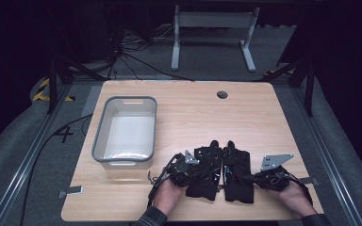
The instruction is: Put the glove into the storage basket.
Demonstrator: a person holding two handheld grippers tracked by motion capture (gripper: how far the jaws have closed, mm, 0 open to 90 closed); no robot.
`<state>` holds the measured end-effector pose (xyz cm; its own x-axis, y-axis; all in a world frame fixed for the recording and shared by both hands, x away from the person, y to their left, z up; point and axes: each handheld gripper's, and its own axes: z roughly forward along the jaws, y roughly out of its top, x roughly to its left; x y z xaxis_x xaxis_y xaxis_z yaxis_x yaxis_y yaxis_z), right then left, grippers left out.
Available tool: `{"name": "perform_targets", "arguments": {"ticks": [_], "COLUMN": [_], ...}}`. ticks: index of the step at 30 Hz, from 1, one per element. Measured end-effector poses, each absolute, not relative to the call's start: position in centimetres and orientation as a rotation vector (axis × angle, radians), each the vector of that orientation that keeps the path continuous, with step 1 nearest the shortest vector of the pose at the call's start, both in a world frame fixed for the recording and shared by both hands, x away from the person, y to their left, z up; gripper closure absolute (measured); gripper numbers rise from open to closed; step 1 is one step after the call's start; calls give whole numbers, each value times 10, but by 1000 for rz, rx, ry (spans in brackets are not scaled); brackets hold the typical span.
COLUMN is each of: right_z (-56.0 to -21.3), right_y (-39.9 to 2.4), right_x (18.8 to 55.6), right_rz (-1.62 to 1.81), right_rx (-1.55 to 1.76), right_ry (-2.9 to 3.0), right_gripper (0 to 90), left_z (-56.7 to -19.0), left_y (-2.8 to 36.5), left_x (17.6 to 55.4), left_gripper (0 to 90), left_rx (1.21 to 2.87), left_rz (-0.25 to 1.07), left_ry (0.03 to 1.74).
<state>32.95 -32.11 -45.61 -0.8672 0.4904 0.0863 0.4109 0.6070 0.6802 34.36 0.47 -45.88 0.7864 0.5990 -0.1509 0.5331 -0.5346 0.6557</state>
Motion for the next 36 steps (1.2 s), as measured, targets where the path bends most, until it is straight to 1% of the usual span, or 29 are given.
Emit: {"name": "perform_targets", "arguments": {"ticks": [4,11,15,26,36], "right_z": [-456,-456,-456,-456,-456], "right_y": [-321,-321,-321,-317,-304], "right_x": [329,329,329,331,339], "right_rz": [1106,1106,1102,1103,1117], "right_rx": [759,758,755,745,721], "right_ry": [2718,2718,2720,2723,2733], "right_gripper": [900,900,900,900,900], "left_z": [-455,-444,-435,-418,-411], "left_y": [6,4,1,-7,-15], "left_x": [343,341,341,347,354], "left_gripper": [834,837,838,839,838], "left_rx": [2232,2195,2146,2108,2111], "left_rz": [101,79,62,73,80], "left_ry": [843,814,791,728,706]}}
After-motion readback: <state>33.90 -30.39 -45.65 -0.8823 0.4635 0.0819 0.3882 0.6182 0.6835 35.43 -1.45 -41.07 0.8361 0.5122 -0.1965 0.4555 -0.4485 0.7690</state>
